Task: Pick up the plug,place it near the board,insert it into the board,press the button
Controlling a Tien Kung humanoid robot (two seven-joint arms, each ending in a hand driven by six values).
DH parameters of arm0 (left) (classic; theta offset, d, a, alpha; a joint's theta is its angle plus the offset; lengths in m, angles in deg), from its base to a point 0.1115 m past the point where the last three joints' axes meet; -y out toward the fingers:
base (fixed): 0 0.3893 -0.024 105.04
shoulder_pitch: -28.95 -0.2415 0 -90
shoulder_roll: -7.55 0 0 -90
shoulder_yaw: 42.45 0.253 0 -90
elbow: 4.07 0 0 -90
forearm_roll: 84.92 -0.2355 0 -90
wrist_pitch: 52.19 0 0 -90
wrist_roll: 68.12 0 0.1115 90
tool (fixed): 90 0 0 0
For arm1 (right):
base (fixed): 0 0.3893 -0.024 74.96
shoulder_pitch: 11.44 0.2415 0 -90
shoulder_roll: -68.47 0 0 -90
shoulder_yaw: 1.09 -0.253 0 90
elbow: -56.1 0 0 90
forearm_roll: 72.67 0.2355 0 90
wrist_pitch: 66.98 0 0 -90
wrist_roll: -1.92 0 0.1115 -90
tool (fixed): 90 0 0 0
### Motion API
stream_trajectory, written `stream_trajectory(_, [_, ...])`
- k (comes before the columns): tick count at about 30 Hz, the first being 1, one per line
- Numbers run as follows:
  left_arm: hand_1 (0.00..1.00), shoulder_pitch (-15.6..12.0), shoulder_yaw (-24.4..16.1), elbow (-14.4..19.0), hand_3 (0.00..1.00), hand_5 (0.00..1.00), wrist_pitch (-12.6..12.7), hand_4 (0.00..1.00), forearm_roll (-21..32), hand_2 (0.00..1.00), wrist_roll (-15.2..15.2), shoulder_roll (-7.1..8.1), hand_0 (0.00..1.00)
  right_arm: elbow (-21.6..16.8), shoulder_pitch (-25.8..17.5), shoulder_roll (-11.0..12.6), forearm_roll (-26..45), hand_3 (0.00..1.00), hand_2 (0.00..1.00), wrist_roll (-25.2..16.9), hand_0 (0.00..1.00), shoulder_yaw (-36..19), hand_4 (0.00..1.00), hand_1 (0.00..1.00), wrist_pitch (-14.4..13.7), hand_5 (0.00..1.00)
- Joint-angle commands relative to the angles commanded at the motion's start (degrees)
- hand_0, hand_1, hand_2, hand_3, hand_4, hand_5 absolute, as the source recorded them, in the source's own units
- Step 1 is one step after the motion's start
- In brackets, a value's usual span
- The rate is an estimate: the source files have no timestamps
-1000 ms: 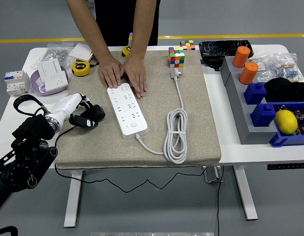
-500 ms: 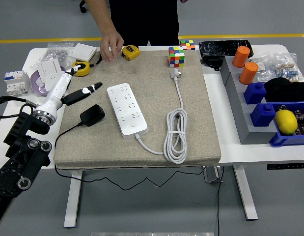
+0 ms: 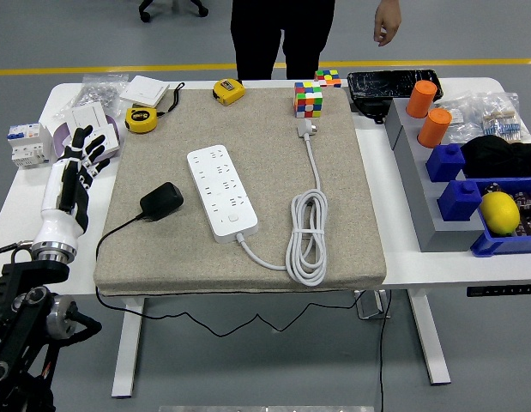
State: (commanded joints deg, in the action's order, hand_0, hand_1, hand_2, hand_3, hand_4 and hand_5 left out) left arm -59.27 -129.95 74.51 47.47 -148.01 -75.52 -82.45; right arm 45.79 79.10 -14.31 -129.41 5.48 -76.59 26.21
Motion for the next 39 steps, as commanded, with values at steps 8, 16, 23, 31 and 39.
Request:
stream_trajectory(8, [0.686, -3.5, 0.2, -0.7, 0.782, 0.681, -0.1, 0.998, 8.5, 0.681, 0.8, 0.0, 0.68, 0.0, -0.1, -0.2, -0.8, 0.712, 0.715, -0.1, 0.838, -0.4, 0.998, 0.736, 0.1, 0.715])
stream_trajectory(16, [0.692, -4.5, -0.8, -0.9, 0.768, 0.677, -0.6, 0.998, 7.1, 0.68, 1.0, 0.0, 0.676, 0.0, -0.4, -0.5, -1.4, 0.71, 0.717, -0.2, 0.839, -0.7, 0.998, 0.736, 0.2, 0.715])
stream_trajectory(23, [0.695, -4.3, -1.3, -0.7, 0.765, 0.672, -0.3, 0.998, 5.6, 0.688, 0.5, 0.0, 0.675, 0.0, -0.4, -0.6, -1.5, 0.71, 0.715, -0.2, 0.839, -0.7, 0.998, 0.736, 0.2, 0.715])
stream_trajectory(31, [0.711, -4.2, -3.7, -1.5, 0.764, 0.667, 0.8, 0.998, -8.6, 0.729, 3.3, 0.0, 0.678, 0.0, -0.6, -0.8, -2.3, 0.71, 0.716, 0.0, 0.838, -1.3, 0.998, 0.735, 0.1, 0.717])
stream_trajectory(39, [0.709, -5.3, -4.0, -1.5, 0.756, 0.664, 0.9, 0.996, -14.9, 0.727, 3.7, 0.0, 0.673, 0.0, -1.4, -1.4, -2.4, 0.71, 0.715, -0.2, 0.837, -0.7, 0.998, 0.734, 0.2, 0.718])
